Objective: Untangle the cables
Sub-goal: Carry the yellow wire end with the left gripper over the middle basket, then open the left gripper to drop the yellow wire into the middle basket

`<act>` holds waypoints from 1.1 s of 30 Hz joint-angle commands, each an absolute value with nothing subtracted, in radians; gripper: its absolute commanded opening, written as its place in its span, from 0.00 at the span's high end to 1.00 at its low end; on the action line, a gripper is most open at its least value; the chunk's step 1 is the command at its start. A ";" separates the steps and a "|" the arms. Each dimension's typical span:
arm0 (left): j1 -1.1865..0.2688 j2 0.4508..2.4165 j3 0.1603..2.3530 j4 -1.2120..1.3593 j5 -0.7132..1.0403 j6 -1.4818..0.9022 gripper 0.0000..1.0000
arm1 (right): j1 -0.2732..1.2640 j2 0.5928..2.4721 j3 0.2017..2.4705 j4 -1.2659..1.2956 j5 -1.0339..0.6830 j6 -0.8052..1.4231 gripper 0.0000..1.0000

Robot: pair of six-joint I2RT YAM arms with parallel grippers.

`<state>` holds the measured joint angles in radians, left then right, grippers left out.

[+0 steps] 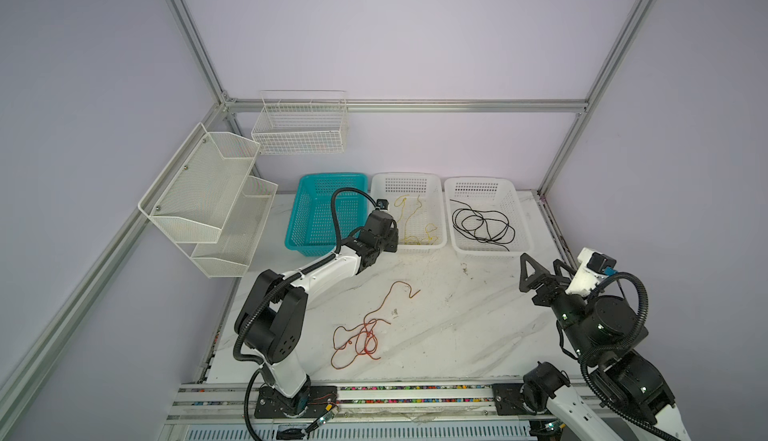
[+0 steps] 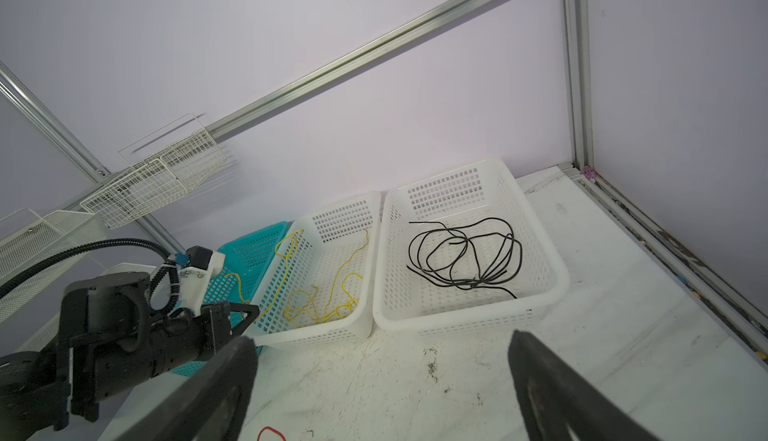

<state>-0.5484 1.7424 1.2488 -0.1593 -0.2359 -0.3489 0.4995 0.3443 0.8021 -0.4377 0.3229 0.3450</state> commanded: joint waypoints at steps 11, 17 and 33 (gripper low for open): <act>-0.535 1.884 1.484 -0.197 -0.197 -0.308 0.82 | 0.499 0.327 0.791 -0.417 0.344 0.331 0.03; -0.534 1.884 1.528 -0.231 -0.189 -0.310 0.76 | 0.497 0.324 0.789 -0.419 0.348 0.330 0.03; -0.535 1.434 1.182 -0.257 -0.017 -0.436 0.36 | 0.497 0.331 0.788 -0.416 0.346 0.329 0.03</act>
